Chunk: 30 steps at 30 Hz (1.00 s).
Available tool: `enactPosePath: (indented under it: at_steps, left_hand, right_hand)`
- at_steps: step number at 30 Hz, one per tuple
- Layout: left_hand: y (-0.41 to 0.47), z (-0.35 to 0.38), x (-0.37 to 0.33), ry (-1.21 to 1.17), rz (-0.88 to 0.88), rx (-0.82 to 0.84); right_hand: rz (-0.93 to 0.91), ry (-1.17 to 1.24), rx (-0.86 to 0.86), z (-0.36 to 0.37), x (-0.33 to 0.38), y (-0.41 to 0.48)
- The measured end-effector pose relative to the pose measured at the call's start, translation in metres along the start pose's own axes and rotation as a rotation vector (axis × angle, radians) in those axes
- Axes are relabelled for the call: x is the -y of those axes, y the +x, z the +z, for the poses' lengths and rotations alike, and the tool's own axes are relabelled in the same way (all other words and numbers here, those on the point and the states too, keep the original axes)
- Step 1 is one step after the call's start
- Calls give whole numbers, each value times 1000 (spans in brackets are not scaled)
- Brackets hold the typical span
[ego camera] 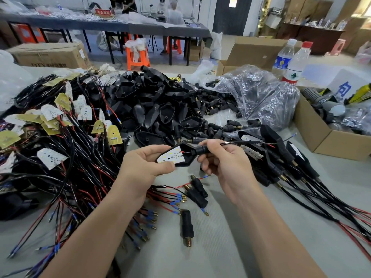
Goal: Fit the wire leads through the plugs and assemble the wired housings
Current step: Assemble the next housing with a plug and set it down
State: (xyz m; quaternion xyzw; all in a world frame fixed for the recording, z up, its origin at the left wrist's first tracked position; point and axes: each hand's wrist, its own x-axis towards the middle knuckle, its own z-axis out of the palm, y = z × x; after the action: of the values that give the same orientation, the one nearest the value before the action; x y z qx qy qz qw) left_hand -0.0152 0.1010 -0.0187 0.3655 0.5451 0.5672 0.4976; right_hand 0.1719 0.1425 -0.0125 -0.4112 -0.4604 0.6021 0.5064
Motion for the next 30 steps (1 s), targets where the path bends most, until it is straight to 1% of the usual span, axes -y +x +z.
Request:
enactPosePath:
  at_steps: [4,6,9,11,13,17,19,22,24,27,30]
  left_hand:
    - [2,0,2,-8,-31,69]
    - [3,1,1,-29,-64,124]
    - [2,1,-3,-70,-129,275]
    - [1,1,-4,-37,-119,309]
    - [1,1,-4,-13,-99,278]
    - [-1,8,1,45,-46,179]
    - [-2,13,4,66,-18,129]
    - [-3,14,6,71,3,92]
    - [-3,11,4,53,-25,140]
    - [-5,9,3,39,-85,307]
    - [-5,9,3,31,-81,394]
  right_hand:
    - [-36,-21,70,0,1,-1]
    - [-67,-35,47,-1,1,0]
    - [-97,-49,6,-5,0,0]
    - [-113,-91,-27,-7,-1,0]
    - [-122,-122,-106,-9,-1,2]
    - [-96,-110,-254,-12,-2,6]
    - [-63,-85,-260,-14,-1,6]
    - [-22,-35,-210,-13,1,6]
    - [-17,-36,-203,-11,0,7]
    - [-32,-72,-231,-10,-3,8]
    - [-56,-99,-266,-9,-5,8]
